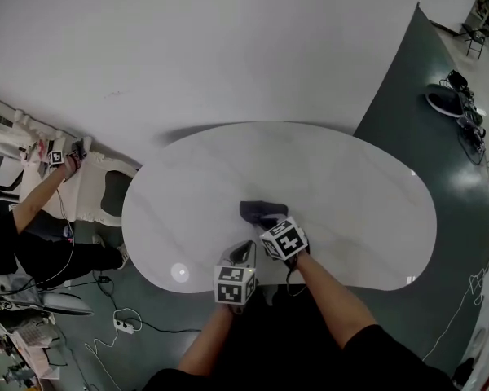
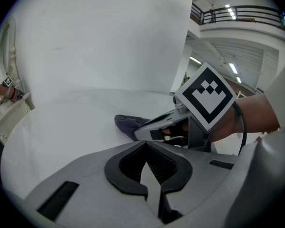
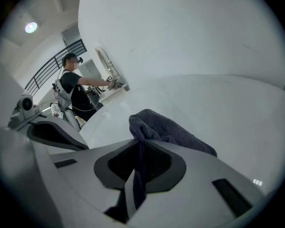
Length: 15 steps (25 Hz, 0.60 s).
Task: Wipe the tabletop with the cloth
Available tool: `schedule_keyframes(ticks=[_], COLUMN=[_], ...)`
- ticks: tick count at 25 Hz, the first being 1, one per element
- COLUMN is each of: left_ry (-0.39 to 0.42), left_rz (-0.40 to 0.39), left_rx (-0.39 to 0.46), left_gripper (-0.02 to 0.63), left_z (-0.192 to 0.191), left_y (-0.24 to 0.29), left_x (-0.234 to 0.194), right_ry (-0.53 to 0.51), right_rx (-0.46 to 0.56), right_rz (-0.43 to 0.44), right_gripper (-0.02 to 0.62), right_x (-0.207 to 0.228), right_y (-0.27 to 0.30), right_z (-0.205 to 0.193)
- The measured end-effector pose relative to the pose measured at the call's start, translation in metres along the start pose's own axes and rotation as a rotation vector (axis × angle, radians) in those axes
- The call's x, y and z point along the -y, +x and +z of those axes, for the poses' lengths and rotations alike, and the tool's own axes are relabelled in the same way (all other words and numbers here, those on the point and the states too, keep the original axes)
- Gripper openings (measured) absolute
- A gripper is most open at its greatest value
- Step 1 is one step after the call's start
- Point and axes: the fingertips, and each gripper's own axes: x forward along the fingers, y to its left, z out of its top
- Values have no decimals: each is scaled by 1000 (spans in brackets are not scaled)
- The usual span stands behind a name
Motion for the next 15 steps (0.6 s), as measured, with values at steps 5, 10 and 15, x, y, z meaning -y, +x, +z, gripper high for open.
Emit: schedule_keyframes(ticks=[5,10,15], left_ry=[27,70,120], left_rz=[-32,-65,-115], left_rx=[-16,-39,-52], left_gripper=[8,8,8], left_z=[7,13,22], left_y=[12,25,42], left_x=[23,41,69], right_ry=[27,77,115], right_rx=[24,52,76], right_rz=[-38,-79,-128], right_gripper=[35,35,35], right_x=[23,49,78], right_y=[-20,-43,-68], right_z=[-7,-15,-27])
